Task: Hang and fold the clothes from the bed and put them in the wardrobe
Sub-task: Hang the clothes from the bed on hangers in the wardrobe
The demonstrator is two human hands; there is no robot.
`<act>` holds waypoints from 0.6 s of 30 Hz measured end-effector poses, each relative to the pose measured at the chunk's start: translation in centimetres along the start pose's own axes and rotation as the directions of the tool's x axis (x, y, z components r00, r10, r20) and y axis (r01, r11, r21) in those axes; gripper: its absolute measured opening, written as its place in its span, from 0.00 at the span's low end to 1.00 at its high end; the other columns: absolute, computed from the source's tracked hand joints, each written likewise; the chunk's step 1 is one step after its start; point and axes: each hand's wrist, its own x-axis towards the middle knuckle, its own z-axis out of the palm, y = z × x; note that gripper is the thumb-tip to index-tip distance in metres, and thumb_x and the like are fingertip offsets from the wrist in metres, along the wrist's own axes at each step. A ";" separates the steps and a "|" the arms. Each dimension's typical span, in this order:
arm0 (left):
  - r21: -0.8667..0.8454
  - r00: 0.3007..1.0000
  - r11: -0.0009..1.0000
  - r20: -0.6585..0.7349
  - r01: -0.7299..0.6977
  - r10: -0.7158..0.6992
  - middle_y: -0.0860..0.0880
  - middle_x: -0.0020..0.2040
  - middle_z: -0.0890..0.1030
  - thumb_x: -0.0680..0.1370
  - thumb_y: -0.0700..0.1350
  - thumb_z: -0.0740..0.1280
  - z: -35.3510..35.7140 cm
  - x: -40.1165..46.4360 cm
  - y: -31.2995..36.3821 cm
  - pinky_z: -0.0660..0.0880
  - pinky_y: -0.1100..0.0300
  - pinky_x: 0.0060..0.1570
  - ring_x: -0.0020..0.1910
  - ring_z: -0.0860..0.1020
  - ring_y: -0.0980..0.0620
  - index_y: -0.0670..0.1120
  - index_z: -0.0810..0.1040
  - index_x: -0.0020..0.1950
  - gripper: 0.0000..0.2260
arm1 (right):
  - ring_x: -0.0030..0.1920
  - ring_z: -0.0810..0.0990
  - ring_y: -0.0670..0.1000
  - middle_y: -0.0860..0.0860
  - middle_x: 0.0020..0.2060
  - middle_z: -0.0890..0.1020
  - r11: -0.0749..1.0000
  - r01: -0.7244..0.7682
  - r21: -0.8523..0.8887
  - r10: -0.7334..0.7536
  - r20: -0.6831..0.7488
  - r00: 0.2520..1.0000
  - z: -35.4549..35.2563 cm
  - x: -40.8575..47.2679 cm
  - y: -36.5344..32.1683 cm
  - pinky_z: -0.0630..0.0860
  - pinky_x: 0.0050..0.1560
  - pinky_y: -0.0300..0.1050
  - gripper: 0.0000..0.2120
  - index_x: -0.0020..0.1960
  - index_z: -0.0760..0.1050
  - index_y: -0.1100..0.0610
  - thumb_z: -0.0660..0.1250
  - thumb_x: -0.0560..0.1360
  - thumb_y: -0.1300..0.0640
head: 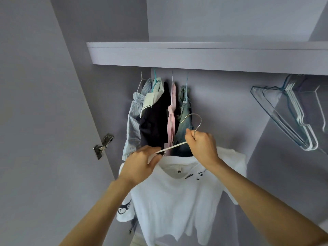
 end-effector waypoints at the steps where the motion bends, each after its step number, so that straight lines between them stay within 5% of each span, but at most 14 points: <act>1: -0.043 0.999 0.999 -0.024 -0.032 0.031 0.51 0.50 0.82 0.80 0.50 0.60 0.4 0.2 0.3 0.72 0.61 0.44 0.48 0.80 0.47 0.47 0.80 0.57 0.13 | 0.20 0.52 0.49 0.46 0.17 0.51 1.000 -0.003 -0.001 0.003 -0.004 1.000 -0.1 0.0 -0.1 0.53 0.24 0.38 0.27 0.26 0.48 0.49 0.62 0.75 0.55; 4: -0.139 0.993 0.988 -0.110 -0.061 0.046 0.49 0.38 0.81 0.77 0.48 0.58 1.3 0.2 0.4 0.72 0.63 0.35 0.35 0.78 0.49 0.44 0.81 0.45 0.14 | 0.24 0.71 0.52 0.52 0.23 0.74 0.991 -0.030 0.132 0.015 0.119 0.993 -1.2 -0.3 0.2 0.68 0.28 0.44 0.22 0.27 0.62 0.53 0.63 0.78 0.52; 7: -0.131 0.982 0.991 -0.187 -0.019 -0.006 0.49 0.38 0.83 0.76 0.49 0.59 1.4 0.0 -0.4 0.70 0.63 0.34 0.35 0.79 0.48 0.44 0.82 0.45 0.14 | 0.41 0.78 0.49 0.51 0.41 0.81 0.971 -0.061 0.233 0.022 0.167 0.986 -4.0 -1.4 2.6 0.74 0.46 0.38 0.11 0.47 0.78 0.59 0.61 0.78 0.53; 10: -0.128 0.968 0.992 -0.245 0.025 -0.056 0.47 0.38 0.83 0.75 0.49 0.60 0.9 0.1 -1.7 0.72 0.60 0.33 0.35 0.81 0.43 0.43 0.83 0.47 0.15 | 0.58 0.76 0.59 0.55 0.56 0.79 0.979 -0.198 -0.047 0.204 0.221 0.954 -6.6 -2.8 7.9 0.71 0.59 0.55 0.17 0.63 0.74 0.60 0.60 0.75 0.64; 12: -0.111 0.957 0.994 -0.287 0.017 -0.048 0.46 0.37 0.83 0.75 0.48 0.61 0.5 0.4 -2.5 0.74 0.57 0.34 0.33 0.81 0.42 0.43 0.83 0.46 0.14 | 0.64 0.71 0.61 0.57 0.63 0.74 0.888 -0.392 -0.242 0.457 0.365 0.811 -7.6 -4.0 10.6 0.68 0.63 0.55 0.22 0.69 0.67 0.58 0.60 0.75 0.66; 14: -0.088 0.946 0.996 -0.323 -0.012 -0.017 0.46 0.36 0.83 0.75 0.46 0.62 0.0 0.8 -2.8 0.75 0.55 0.34 0.32 0.80 0.42 0.43 0.83 0.46 0.12 | 0.61 0.72 0.61 0.59 0.61 0.75 0.830 -0.441 -0.341 0.554 0.421 0.718 -7.4 -4.8 12.2 0.70 0.60 0.56 0.20 0.69 0.65 0.58 0.58 0.78 0.62; 18: -0.036 0.941 0.998 -0.337 -0.056 0.041 0.46 0.36 0.83 0.75 0.43 0.63 -0.3 1.0 -2.4 0.74 0.58 0.31 0.29 0.79 0.43 0.41 0.83 0.45 0.10 | 0.49 0.77 0.63 0.62 0.49 0.79 0.770 -0.422 -0.479 0.601 0.322 0.731 -6.3 -4.6 12.6 0.72 0.47 0.51 0.10 0.54 0.71 0.63 0.56 0.80 0.58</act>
